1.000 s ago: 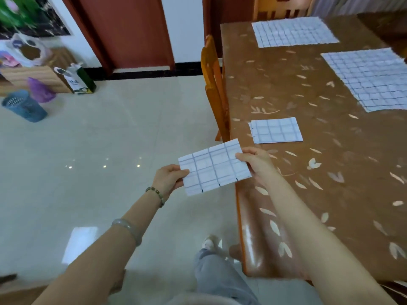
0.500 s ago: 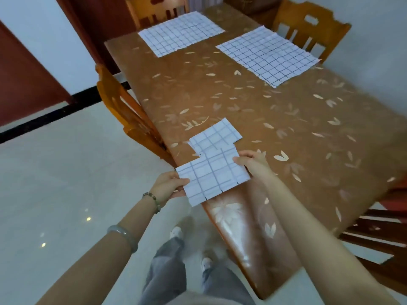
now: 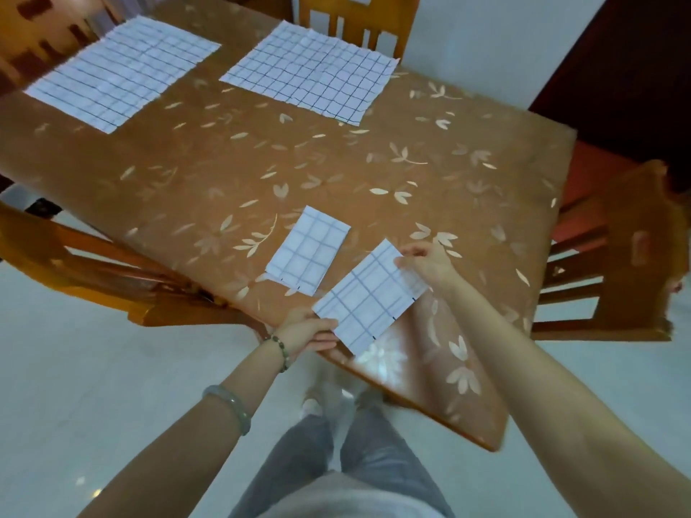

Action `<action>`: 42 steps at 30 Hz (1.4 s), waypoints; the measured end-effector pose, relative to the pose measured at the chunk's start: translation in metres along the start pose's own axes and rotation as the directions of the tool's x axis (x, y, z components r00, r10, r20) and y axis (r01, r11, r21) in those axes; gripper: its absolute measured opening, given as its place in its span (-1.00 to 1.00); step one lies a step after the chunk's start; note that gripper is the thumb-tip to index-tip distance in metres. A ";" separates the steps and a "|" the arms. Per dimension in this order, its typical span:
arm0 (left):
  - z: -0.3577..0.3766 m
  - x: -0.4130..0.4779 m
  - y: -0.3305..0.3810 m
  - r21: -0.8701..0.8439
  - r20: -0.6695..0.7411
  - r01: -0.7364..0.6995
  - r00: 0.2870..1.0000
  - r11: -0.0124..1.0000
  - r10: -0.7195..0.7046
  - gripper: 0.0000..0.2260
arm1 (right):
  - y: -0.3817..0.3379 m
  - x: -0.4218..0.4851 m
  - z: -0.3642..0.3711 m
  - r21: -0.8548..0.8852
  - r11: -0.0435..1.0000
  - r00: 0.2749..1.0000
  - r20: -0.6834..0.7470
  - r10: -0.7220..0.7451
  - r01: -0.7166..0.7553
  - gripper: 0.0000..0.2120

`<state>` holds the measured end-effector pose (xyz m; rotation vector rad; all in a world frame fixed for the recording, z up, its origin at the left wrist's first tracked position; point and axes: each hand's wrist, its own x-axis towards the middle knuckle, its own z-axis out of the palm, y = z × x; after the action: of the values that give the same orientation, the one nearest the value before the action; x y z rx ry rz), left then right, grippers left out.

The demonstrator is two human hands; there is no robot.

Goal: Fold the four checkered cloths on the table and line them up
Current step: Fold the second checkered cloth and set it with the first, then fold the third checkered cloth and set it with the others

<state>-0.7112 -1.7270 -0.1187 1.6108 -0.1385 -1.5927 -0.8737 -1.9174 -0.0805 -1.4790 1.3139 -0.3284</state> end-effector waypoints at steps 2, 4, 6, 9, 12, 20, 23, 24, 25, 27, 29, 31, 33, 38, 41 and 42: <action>0.002 0.005 0.001 0.006 0.021 0.024 0.999 1.000 -0.024 -0.71 | 0.005 0.001 -0.001 0.003 0.999 0.999 -0.004 0.044 -0.044 -0.89; 0.005 0.011 0.002 0.001 0.032 0.037 0.999 0.999 -0.037 -0.71 | 0.009 0.005 -0.003 0.006 0.997 0.997 -0.001 0.080 -0.080 -0.83; 0.008 0.017 0.003 -0.009 0.025 0.046 0.999 0.999 -0.046 -0.73 | 0.011 0.009 -0.006 0.005 0.995 0.995 -0.006 0.097 -0.096 -0.79; 0.014 0.024 0.005 -0.064 -0.004 0.055 0.998 0.996 -0.055 -0.81 | 0.010 0.019 -0.009 0.000 0.994 0.994 0.000 0.105 -0.105 -0.80; 0.020 0.030 0.004 -0.118 -0.041 0.061 0.997 0.991 -0.066 -0.88 | 0.012 0.038 -0.009 -0.020 0.992 0.992 0.027 0.126 -0.125 -0.82; 0.032 0.048 0.009 -0.127 -0.112 0.031 0.993 0.991 -0.045 -0.70 | 0.011 0.082 -0.011 -0.068 0.989 0.990 0.044 0.131 -0.128 -0.81; 0.037 0.052 0.013 -0.120 -0.129 0.025 0.991 0.992 -0.040 -0.85 | 0.016 0.089 -0.010 -0.051 0.989 0.989 0.030 0.142 -0.140 -0.79; 0.039 0.053 0.014 -0.129 -0.148 0.030 0.988 0.991 -0.049 -0.88 | 0.017 0.093 -0.009 -0.049 0.989 0.990 0.026 0.138 -0.136 -0.81; 0.039 0.056 0.014 -0.118 -0.167 0.035 0.984 0.992 -0.055 -0.91 | 0.018 0.095 -0.007 -0.052 0.990 0.991 0.026 0.131 -0.130 -0.81; 0.040 0.060 0.014 -0.108 -0.176 0.045 0.982 0.993 -0.064 -0.89 | 0.018 0.101 -0.003 -0.065 0.990 0.991 0.037 0.129 -0.127 -0.80; 0.039 0.064 0.014 -0.112 -0.225 0.072 0.970 0.991 -0.096 -0.86 | 0.019 0.105 0.000 -0.076 0.988 0.989 0.059 0.138 -0.134 -0.80; 0.033 0.070 0.009 -0.002 -0.307 0.074 0.949 0.997 -0.071 -0.83 | 0.018 0.104 0.001 -0.084 0.986 0.987 0.066 0.147 -0.141 -0.77; 0.031 0.073 0.007 0.083 -0.330 0.053 0.944 0.995 -0.022 -0.72 | 0.020 0.101 0.000 -0.056 0.986 0.985 0.061 0.160 -0.157 -0.74; 0.030 0.066 0.016 0.251 -0.405 -0.070 0.898 0.965 0.170 -0.91 | 0.024 0.086 -0.009 0.019 0.994 0.994 0.008 0.109 -0.109 -0.92; 0.029 0.054 0.038 0.360 -0.290 -0.237 0.891 0.902 0.350 -0.75 | 0.008 0.068 -0.018 0.100 0.994 0.999 0.009 0.042 -0.043 -0.83; 0.028 0.048 0.047 0.398 -0.248 -0.309 0.870 0.864 0.425 -0.72 | 0.002 0.059 -0.021 0.116 0.993 1.000 0.013 0.009 -0.011 -0.78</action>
<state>-0.7047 -1.7998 -0.1221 1.9564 -0.5465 -1.0196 -0.8703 -1.9771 -0.0993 -1.3746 1.2703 -0.3821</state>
